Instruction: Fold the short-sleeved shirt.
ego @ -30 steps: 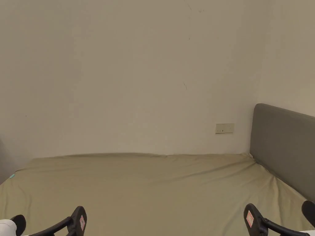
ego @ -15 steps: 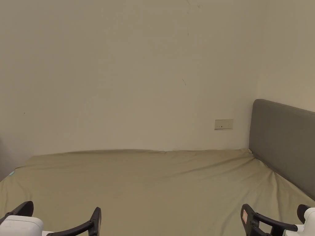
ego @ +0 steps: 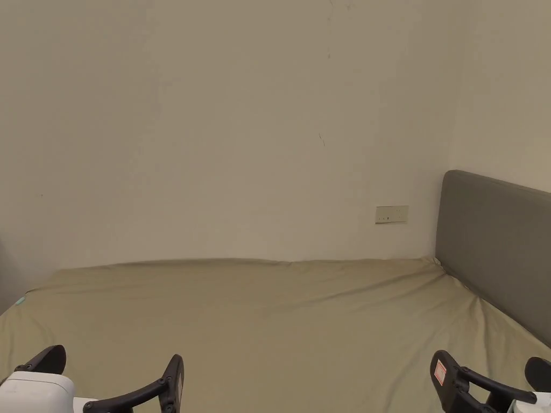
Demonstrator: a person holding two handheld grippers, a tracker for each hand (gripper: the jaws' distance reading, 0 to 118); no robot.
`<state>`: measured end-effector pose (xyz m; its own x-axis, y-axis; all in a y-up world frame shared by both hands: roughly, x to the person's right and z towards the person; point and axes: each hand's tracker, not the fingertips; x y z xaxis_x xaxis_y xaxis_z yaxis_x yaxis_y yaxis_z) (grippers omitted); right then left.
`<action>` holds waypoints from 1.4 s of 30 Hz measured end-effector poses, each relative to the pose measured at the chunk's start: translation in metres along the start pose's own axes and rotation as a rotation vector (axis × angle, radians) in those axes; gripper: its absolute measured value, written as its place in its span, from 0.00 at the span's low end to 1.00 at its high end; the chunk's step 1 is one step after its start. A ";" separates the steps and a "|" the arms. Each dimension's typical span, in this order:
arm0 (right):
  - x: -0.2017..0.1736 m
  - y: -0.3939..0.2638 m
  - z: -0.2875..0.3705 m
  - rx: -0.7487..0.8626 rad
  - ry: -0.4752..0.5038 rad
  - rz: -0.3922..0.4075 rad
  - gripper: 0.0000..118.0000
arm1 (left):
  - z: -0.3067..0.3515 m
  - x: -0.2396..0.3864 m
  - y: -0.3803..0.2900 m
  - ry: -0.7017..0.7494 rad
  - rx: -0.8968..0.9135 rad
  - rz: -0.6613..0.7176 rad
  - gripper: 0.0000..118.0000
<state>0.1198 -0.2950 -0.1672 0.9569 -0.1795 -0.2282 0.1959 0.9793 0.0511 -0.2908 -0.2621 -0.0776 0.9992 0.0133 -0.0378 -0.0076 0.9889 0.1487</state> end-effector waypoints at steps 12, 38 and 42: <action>-0.011 -0.001 0.003 0.005 -0.038 0.085 0.00 | -0.003 0.002 -0.001 0.014 -0.005 0.000 0.00; -0.005 -0.022 -0.007 -0.088 -0.091 0.138 0.00 | -0.019 -0.023 -0.028 0.040 -0.121 0.032 0.00; -0.007 -0.041 -0.009 -0.131 -0.086 0.152 0.00 | -0.021 -0.028 -0.048 0.037 -0.176 0.033 0.00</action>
<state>0.1029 -0.3332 -0.1769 0.9891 -0.0309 -0.1437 0.0240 0.9985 -0.0494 -0.3192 -0.3067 -0.1041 0.9962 0.0484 -0.0728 -0.0503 0.9984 -0.0248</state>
